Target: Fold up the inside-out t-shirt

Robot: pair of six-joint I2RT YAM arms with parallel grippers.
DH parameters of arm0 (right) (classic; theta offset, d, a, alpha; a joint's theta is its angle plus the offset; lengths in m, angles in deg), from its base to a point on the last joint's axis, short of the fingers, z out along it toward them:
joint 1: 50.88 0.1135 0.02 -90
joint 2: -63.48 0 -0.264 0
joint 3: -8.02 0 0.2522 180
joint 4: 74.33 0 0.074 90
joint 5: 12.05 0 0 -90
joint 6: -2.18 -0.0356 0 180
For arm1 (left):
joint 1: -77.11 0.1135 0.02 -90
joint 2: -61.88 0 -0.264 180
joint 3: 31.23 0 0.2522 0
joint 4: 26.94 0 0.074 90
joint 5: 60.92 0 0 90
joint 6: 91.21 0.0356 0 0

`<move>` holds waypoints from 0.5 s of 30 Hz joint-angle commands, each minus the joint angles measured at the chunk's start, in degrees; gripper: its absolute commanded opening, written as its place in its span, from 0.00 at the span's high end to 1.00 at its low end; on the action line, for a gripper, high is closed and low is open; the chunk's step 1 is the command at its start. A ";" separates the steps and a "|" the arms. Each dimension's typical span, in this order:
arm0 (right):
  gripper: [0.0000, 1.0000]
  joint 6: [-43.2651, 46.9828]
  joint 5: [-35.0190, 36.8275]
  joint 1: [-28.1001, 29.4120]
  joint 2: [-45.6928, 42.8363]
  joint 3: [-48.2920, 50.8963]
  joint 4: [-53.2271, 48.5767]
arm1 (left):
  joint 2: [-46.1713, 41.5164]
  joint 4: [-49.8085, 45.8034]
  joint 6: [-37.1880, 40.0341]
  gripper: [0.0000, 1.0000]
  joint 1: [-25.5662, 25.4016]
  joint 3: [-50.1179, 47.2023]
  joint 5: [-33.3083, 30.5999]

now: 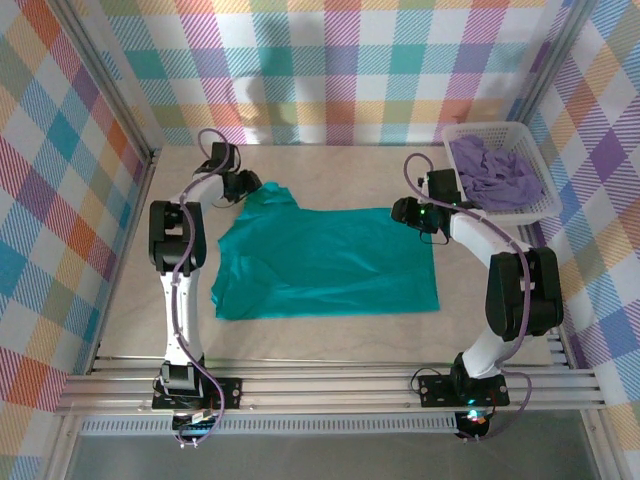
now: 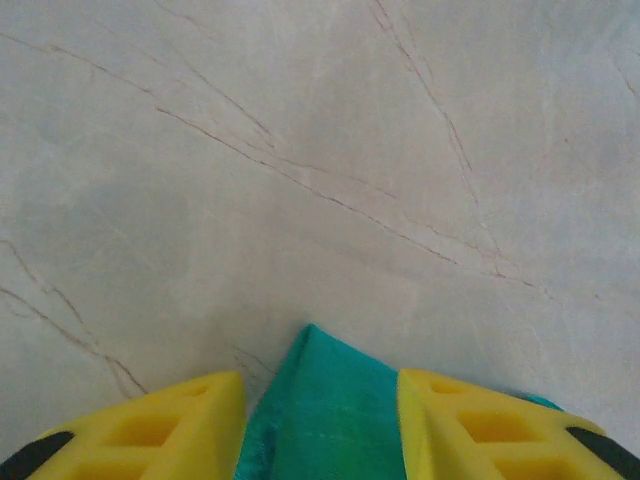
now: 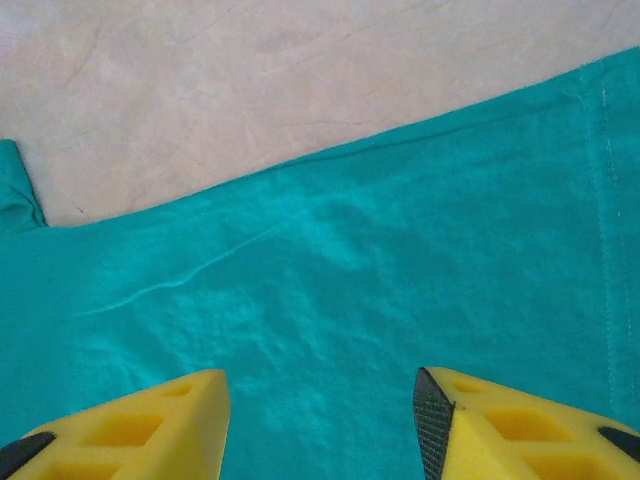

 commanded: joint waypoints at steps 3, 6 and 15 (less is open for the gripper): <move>0.47 0.66 -2.00 -0.01 0.75 1.38 0.70 | 3.64 -3.24 0.36 0.64 0.28 3.26 2.81; 0.47 0.67 -2.34 -0.06 1.24 1.48 0.96 | 3.94 -3.46 0.60 0.69 0.29 3.83 2.59; 0.47 2.01 0.24 -0.11 2.60 -0.43 -0.64 | 6.18 -6.59 1.98 0.90 0.32 9.28 2.33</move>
